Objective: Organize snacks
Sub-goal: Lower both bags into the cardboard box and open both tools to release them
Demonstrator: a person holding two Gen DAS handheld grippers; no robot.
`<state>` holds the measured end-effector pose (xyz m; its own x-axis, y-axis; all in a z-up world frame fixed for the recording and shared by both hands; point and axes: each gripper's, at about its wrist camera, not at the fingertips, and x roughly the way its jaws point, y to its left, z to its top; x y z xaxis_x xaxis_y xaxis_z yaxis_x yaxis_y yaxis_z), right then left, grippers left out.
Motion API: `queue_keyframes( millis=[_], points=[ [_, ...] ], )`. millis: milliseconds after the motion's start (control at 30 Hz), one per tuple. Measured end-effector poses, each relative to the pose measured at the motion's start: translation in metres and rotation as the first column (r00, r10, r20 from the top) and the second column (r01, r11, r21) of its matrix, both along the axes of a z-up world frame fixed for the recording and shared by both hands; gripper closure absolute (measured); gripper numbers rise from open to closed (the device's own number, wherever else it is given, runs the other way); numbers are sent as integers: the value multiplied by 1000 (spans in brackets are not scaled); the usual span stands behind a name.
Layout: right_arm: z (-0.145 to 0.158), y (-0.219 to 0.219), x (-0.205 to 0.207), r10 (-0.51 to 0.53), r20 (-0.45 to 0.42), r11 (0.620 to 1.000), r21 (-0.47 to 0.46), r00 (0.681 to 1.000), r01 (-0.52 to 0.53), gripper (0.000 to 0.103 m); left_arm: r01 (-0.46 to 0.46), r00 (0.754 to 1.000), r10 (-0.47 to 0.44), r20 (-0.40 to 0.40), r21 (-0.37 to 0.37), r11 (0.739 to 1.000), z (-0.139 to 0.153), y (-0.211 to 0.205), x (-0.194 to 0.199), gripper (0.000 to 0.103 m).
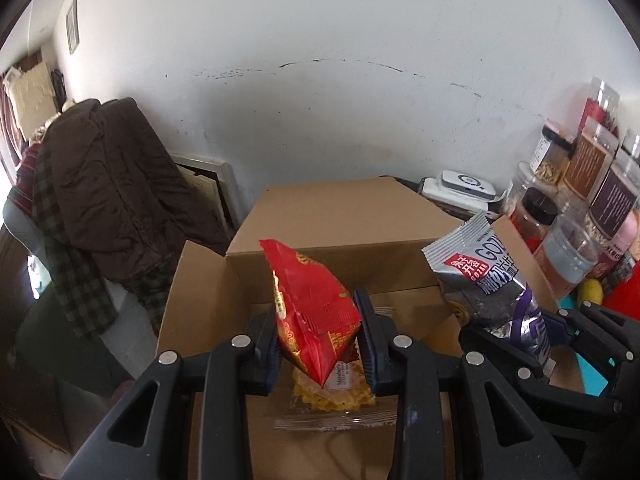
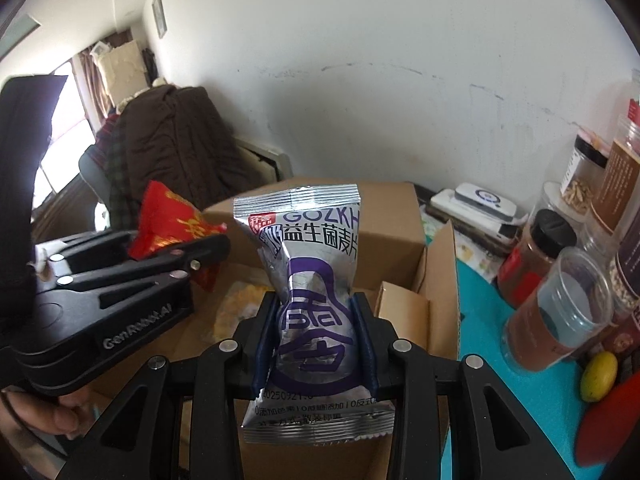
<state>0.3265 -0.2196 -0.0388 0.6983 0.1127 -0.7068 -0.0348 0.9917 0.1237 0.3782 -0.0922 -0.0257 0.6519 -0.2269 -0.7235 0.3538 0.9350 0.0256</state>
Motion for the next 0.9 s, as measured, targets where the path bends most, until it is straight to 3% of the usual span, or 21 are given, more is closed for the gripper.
queue_keyframes(
  millis=[567,667,733,767,900],
  points=[
    [-8,-2,1,23,-33,1000,-1,999,-23,66,18,983,-18,-184,-2,1000,-29,-6,15,72],
    [-8,-2,0,24,-35,1000,1,999,-24,66,2,980,0,-200,14,1000,-32,-7,17,63],
    [-8,-2,0,24,-35,1000,-3,999,-24,66,-18,984,26,-178,47,999,-31,-7,17,45],
    [-8,-2,0,26,-33,1000,-3,999,-26,66,-30,986,40,-159,68,997,-30,-8,16,42],
    [-7,-1,-1,24,-33,1000,-6,999,-24,65,-32,988,42,-150,74,997,-28,-7,17,40]
  ],
)
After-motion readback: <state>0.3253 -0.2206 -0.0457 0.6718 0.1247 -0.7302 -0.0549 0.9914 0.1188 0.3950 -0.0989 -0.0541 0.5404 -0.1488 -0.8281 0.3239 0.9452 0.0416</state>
